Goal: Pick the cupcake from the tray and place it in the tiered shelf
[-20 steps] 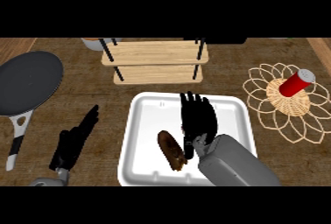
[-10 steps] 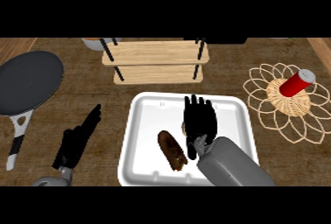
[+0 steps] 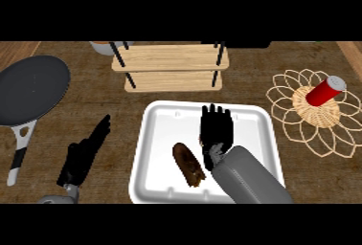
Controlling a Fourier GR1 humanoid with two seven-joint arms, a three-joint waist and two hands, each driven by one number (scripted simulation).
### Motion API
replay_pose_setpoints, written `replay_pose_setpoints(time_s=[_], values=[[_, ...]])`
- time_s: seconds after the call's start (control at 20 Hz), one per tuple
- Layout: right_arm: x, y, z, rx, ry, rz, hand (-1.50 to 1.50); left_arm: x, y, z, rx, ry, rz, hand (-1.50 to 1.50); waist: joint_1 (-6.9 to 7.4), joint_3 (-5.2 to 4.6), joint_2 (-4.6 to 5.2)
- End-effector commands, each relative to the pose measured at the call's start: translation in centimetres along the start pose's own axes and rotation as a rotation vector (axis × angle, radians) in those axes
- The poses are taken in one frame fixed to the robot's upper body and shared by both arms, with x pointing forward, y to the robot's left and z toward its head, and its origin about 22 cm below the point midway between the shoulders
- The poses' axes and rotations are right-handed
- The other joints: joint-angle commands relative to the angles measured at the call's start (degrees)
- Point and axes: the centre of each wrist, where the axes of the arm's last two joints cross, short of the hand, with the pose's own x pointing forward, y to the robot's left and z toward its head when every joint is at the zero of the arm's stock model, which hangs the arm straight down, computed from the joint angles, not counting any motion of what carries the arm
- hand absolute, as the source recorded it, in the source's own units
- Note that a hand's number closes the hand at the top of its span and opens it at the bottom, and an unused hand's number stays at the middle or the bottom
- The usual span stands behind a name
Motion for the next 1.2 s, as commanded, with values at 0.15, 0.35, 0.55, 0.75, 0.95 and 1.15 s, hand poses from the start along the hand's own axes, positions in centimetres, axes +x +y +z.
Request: replay_pose_setpoints(time_s=[0.15,0.35,0.55,0.75,0.95,1.15], values=[[-0.3,0.9,-1.2,0.023,0.021,0.007,-1.5,1.1,0.4,-0.7,0.011,-0.015,0.024,0.0,-0.01,0.0,0.02],[-0.3,2.4,-2.9,0.026,-0.054,0.064,1.5,-0.1,1.8,-0.3,-0.002,-0.017,-0.01,0.0,0.26,-0.01,0.15],[-0.6,2.4,-0.8,0.005,-0.109,0.017,1.5,0.6,2.4,0.0,0.006,0.02,-0.008,0.0,-0.16,0.0,-0.03],[0.0,0.4,-2.5,-0.06,-0.085,0.021,1.5,-0.6,1.1,1.9,-0.01,0.009,-0.012,0.0,0.26,0.0,0.0],[0.5,2.5,-1.4,-0.156,-0.069,0.011,1.5,1.5,-0.8,0.4,-0.02,0.009,0.0,0.0,0.15,0.01,0.0],[0.4,-1.1,1.3,-0.185,0.032,-0.154,1.5,-1.0,0.6,0.7,0.01,0.025,0.0,0.0,-0.32,-0.02,-0.15]])
